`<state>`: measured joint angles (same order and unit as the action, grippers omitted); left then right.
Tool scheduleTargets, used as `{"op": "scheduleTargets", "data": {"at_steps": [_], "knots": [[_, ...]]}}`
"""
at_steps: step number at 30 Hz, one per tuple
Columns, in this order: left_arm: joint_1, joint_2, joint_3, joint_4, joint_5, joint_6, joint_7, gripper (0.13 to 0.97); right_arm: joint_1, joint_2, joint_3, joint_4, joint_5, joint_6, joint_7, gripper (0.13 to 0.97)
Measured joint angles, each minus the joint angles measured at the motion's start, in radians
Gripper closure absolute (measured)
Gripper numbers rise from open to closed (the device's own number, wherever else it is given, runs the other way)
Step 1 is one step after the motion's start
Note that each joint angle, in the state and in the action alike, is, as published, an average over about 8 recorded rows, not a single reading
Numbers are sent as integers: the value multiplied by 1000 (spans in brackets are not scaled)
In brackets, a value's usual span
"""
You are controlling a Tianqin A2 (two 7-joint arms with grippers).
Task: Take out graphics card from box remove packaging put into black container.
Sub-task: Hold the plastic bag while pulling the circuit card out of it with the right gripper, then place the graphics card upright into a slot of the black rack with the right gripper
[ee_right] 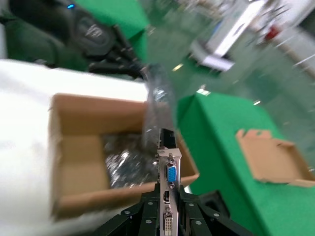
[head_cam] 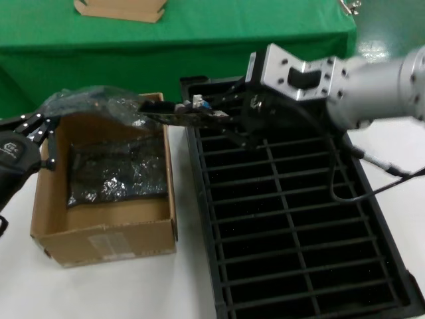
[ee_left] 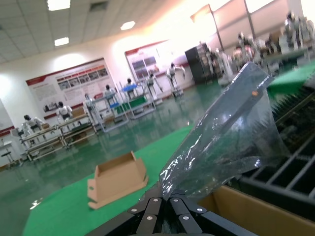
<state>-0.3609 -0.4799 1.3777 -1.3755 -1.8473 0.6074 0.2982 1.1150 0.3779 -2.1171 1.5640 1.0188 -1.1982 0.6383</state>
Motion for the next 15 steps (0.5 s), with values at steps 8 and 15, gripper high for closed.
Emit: {"op": "scheduleTargets", "data": {"at_steps": [8, 15], "knots": [[-41, 88, -43, 117, -148, 101, 123, 958, 289, -13, -115, -139, 63, -278, 24, 902], [-45, 122, -99, 185, -223, 127, 185, 958, 533, 2, -371, -316, 216, -358, 18, 902]]}}
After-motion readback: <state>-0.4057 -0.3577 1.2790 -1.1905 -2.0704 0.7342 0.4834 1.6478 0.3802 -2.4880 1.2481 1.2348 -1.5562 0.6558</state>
